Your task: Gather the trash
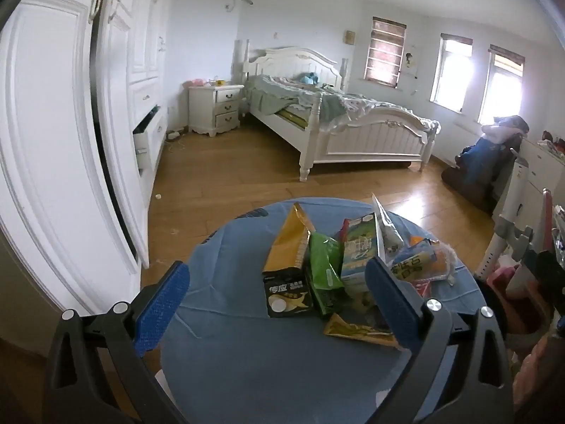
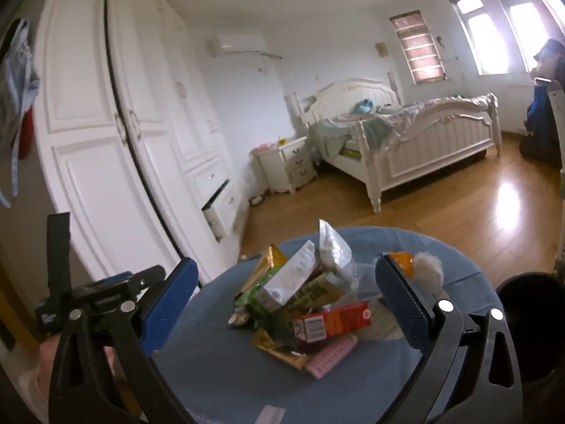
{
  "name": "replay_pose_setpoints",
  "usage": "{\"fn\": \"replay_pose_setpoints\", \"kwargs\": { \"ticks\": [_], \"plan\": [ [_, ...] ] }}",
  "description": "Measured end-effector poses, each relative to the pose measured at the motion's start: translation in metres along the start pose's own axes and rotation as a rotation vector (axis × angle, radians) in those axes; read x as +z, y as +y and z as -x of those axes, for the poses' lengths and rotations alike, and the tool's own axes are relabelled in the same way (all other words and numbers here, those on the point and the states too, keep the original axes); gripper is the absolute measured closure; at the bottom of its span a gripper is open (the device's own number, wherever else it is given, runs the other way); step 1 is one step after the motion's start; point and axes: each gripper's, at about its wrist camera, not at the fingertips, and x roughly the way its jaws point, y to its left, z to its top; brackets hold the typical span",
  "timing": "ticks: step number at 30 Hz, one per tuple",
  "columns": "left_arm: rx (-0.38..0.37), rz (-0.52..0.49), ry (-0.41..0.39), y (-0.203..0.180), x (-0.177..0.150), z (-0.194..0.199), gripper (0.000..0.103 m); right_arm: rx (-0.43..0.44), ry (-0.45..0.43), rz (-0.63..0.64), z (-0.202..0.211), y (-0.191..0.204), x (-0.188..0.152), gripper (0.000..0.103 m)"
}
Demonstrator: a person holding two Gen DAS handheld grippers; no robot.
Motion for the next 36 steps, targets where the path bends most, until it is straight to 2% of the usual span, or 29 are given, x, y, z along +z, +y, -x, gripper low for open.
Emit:
{"fn": "replay_pose_setpoints", "kwargs": {
  "ticks": [18,36],
  "plan": [
    [0.032,-0.012,0.004,-0.002,-0.002,0.002,0.005,0.001,0.011,0.006,-0.005,-0.003,-0.007,0.004],
    [0.031,-0.006,0.021,0.001,-0.006,-0.005,0.005,-0.006,0.030,0.003,-0.009,-0.004,-0.011,0.004]
  ]
}}
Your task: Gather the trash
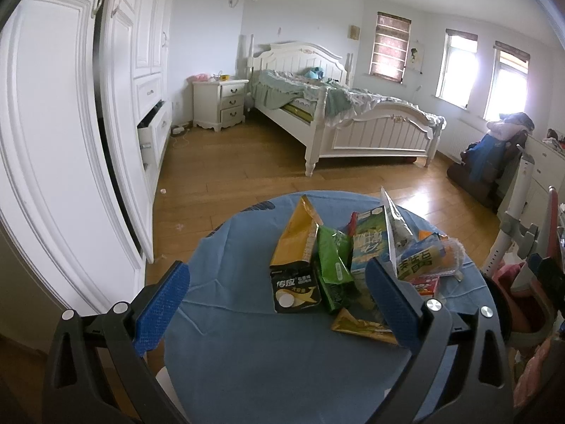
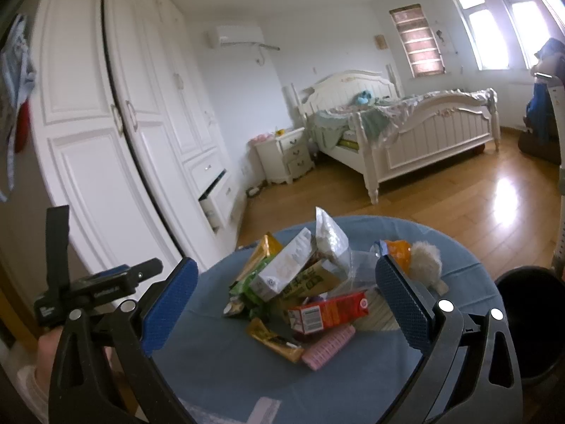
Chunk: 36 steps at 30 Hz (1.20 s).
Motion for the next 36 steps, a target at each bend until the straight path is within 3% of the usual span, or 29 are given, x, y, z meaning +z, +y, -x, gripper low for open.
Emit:
{"fn": "replay_pose_setpoints", "kwargs": {
  "ticks": [36],
  "plan": [
    [-0.019,0.016,0.078,0.006,-0.004,-0.038,0.005,-0.011,0.084,-0.018,-0.032,-0.014,-0.006,0.004]
  ]
}}
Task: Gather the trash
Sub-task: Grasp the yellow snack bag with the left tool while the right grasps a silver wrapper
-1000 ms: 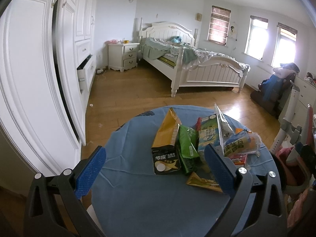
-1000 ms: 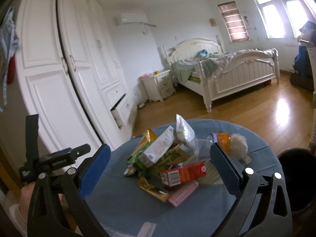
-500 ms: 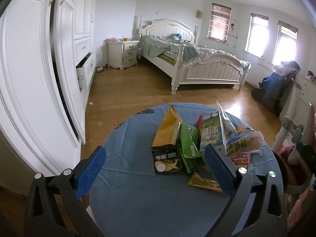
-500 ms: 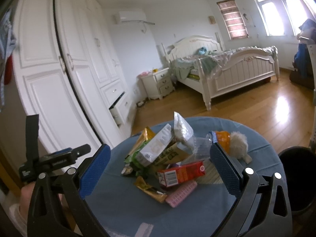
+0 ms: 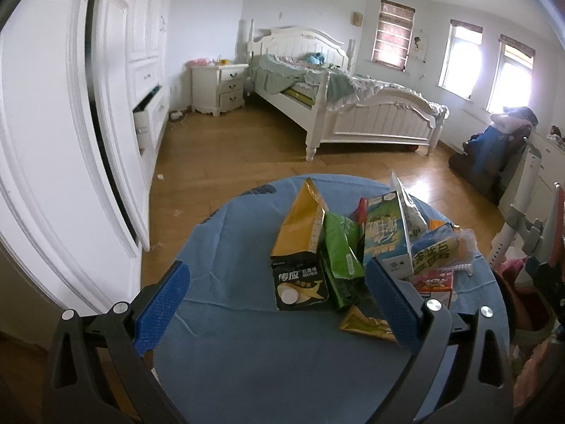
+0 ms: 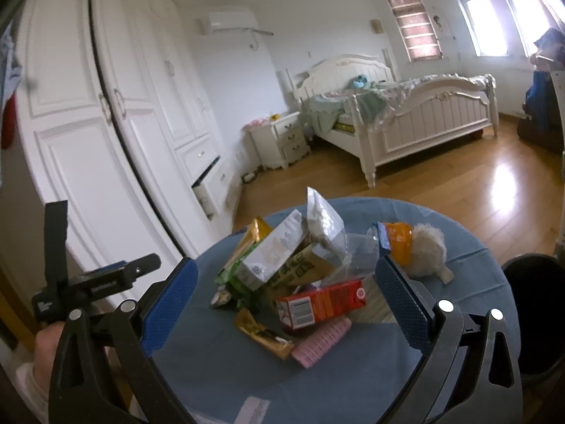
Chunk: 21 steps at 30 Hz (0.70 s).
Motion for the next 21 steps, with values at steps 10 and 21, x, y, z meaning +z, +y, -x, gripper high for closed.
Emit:
{"fn": "replay_pose_setpoints", "kwargs": {
  "ticks": [10,21],
  "plan": [
    [-0.149,0.095,0.179,0.044,0.017,-0.084,0.005,-0.028,0.128,0.128,-0.067,0.008,0.077,0.005],
    [-0.277,-0.003,0.306,0.003,0.082,-0.205,0.023,-0.060,0.535,-0.006,-0.247,-0.030,0.117,0.037]
  ]
}}
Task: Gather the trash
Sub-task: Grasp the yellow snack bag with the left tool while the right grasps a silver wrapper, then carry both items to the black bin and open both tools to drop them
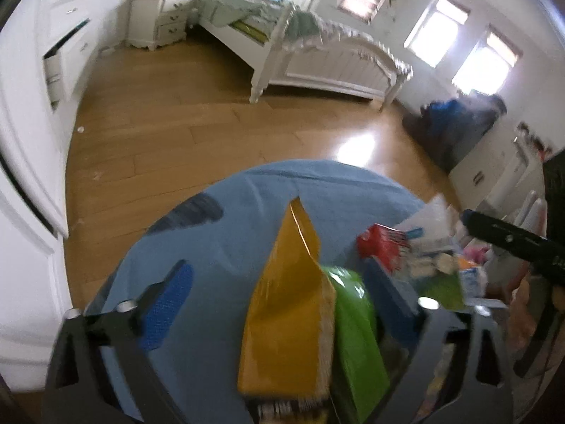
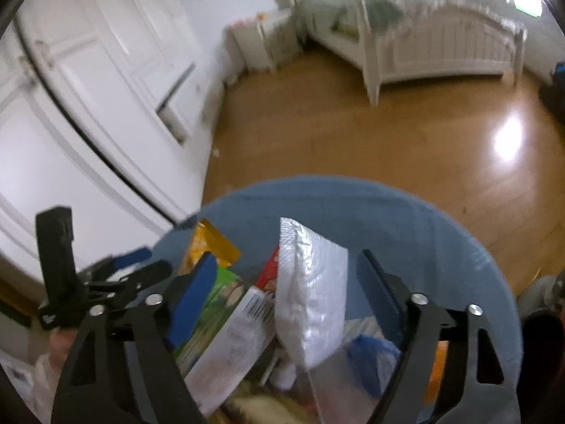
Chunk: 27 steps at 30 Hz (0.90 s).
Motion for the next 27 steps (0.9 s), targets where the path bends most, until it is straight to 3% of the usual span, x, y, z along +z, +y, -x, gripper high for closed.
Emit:
{"fn": "replay_pose_setpoints", "kwargs": {
  "ticks": [1,3,4,5,6,7,12,16,20,23,27],
  "plan": [
    [0.011,0.006,0.028,0.001,0.004,-0.011,0.033,-0.013,0.036,-0.003,-0.010,-0.001,0.003,0.044],
    [0.019,0.028,0.057,0.006,0.007,-0.023,0.042,-0.049,0.067,-0.003,-0.019,-0.003,0.008,0.049],
    [0.036,0.023,0.034,0.005,0.009,-0.024,0.055,-0.061,0.077,0.003,-0.022,-0.004,0.008,0.053],
    [0.050,0.019,0.038,0.004,0.009,-0.024,0.060,-0.064,0.091,0.012,-0.025,-0.004,0.008,0.063],
    [0.064,0.017,0.039,0.004,0.009,-0.023,0.083,-0.071,0.095,0.019,-0.027,-0.003,0.005,0.071],
    [0.059,0.024,0.048,0.005,0.008,-0.023,0.089,-0.084,0.091,0.032,-0.026,-0.003,0.004,0.076],
    [0.009,0.027,-0.007,0.000,-0.002,0.002,0.093,-0.023,-0.001,0.016,0.000,-0.014,-0.014,0.086],
    [-0.019,0.039,-0.081,-0.006,-0.010,0.037,0.093,0.135,-0.203,-0.027,0.066,-0.023,-0.040,0.087],
    [-0.066,0.042,-0.175,-0.018,-0.020,0.086,0.093,0.185,-0.409,-0.041,0.139,-0.030,-0.079,0.087],
    [-0.106,0.033,-0.252,-0.037,-0.023,0.122,0.093,0.167,-0.512,-0.058,0.180,-0.043,-0.113,0.087],
    [-0.218,-0.006,-0.269,-0.084,-0.024,0.143,0.093,0.008,-0.621,-0.071,0.212,-0.068,-0.168,0.087]
  ]
}}
